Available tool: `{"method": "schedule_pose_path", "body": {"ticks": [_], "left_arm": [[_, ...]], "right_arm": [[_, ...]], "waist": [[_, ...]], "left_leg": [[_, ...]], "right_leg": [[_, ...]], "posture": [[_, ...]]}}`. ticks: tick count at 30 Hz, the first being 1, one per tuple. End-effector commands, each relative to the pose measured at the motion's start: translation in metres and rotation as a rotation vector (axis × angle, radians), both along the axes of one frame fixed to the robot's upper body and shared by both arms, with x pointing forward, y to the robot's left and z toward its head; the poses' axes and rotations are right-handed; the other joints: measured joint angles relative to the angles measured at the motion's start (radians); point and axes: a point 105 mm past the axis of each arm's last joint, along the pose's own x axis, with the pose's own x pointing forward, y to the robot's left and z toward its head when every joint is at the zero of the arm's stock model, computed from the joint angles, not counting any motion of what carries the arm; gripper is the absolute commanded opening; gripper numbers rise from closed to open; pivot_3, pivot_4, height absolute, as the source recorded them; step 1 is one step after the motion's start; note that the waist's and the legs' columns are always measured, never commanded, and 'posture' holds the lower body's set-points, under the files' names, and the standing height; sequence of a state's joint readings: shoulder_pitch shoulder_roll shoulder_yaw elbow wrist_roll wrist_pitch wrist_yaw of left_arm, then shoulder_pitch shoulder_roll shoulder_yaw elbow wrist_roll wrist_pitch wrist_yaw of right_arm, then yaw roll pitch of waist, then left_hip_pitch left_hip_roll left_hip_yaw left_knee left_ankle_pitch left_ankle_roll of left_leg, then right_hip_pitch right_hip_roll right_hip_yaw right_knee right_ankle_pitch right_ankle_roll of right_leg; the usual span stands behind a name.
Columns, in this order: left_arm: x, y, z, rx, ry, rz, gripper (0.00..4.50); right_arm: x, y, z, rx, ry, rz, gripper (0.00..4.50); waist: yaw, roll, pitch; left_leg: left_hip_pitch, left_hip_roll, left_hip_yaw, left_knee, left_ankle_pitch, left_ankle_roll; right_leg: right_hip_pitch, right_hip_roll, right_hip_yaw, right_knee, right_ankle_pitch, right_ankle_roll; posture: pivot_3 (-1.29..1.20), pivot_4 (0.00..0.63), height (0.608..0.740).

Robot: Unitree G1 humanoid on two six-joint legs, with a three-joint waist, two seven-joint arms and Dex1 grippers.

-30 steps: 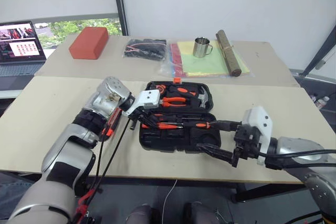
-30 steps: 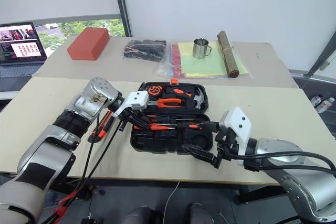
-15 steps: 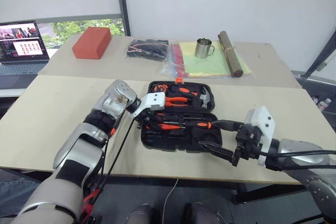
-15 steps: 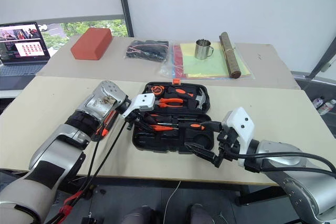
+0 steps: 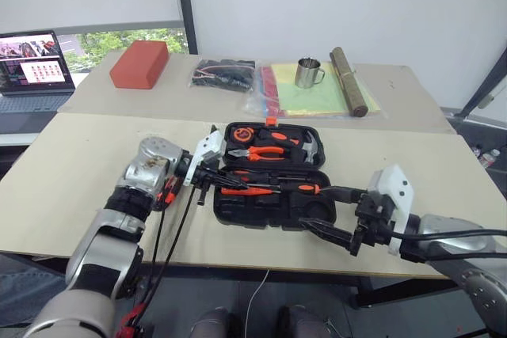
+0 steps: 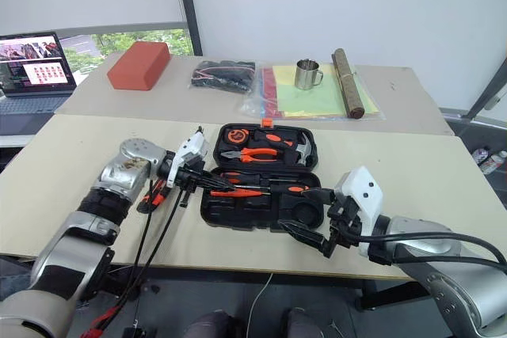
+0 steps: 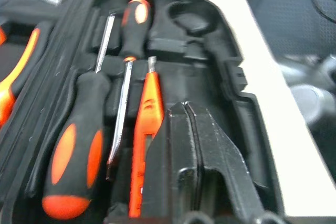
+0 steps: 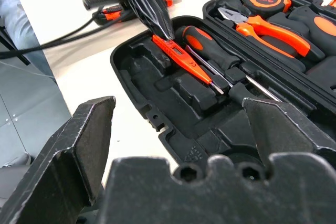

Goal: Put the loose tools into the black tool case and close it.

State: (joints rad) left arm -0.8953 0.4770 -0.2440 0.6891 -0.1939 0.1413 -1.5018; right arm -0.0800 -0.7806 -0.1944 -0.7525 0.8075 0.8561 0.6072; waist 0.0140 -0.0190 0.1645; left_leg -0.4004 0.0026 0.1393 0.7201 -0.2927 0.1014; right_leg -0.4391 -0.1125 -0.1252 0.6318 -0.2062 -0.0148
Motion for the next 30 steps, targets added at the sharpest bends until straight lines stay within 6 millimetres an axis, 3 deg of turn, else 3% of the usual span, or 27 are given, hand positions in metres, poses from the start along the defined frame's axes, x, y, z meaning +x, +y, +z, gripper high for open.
{"method": "schedule_pose_path", "body": {"ticks": [1, 5, 12, 16, 24, 30], "left_arm": [[0.009, -0.006, 0.009, -0.059, -0.048, 0.041, 0.02], [0.011, -0.010, 0.009, -0.041, -0.041, 0.050, 0.02], [0.002, -0.007, -0.012, 0.056, -0.019, 0.003, 0.02], [0.007, -0.011, -0.026, 0.112, -0.054, 0.016, 0.02], [0.007, -0.021, -0.030, 0.097, -0.041, -0.005, 0.02], [0.005, -0.008, -0.042, 0.161, -0.058, 0.002, 0.02]], "right_arm": [[0.000, 0.004, 0.009, 0.015, -0.044, 0.023, 4.50], [0.000, 0.004, 0.008, 0.017, -0.037, 0.023, 4.50], [-0.001, 0.004, 0.006, 0.025, -0.030, 0.016, 4.50], [0.001, 0.005, 0.005, 0.031, -0.028, 0.011, 4.50], [0.001, 0.006, 0.005, 0.033, -0.027, 0.016, 4.50], [0.004, 0.006, 0.007, 0.029, -0.034, 0.026, 4.50]], "waist": [[0.000, 0.000, 0.000], [-0.001, 0.000, 0.000], [-0.001, 0.000, 0.000], [0.000, 0.000, 0.000], [0.003, 0.000, -0.001], [-0.001, 0.000, -0.001]], "left_leg": [[0.000, 0.000, 0.000, 0.000, 0.000, 0.000], [0.000, 0.000, 0.000, 0.000, 0.000, 0.000], [0.000, 0.000, 0.000, 0.000, 0.000, 0.000], [0.000, 0.000, 0.000, 0.000, 0.000, 0.000], [0.001, 0.000, 0.000, 0.001, -0.001, 0.001], [0.002, 0.000, 0.000, 0.001, -0.001, 0.001]], "right_leg": [[0.000, 0.000, 0.000, 0.000, 0.000, 0.000], [0.000, 0.000, 0.000, 0.000, 0.000, 0.000], [0.000, 0.001, 0.000, 0.000, 0.000, 0.000], [0.000, 0.000, 0.000, 0.000, 0.000, 0.000], [0.002, -0.001, 0.000, 0.000, 0.001, 0.000], [0.002, -0.001, 0.000, 0.000, 0.001, 0.000]], "posture": [[0.00, 0.150, 0.736], [0.00, 0.150, 0.736], [0.00, 0.150, 0.736], [0.00, 0.150, 0.736], [0.00, 0.150, 0.736], [0.00, 0.150, 0.736]]}}
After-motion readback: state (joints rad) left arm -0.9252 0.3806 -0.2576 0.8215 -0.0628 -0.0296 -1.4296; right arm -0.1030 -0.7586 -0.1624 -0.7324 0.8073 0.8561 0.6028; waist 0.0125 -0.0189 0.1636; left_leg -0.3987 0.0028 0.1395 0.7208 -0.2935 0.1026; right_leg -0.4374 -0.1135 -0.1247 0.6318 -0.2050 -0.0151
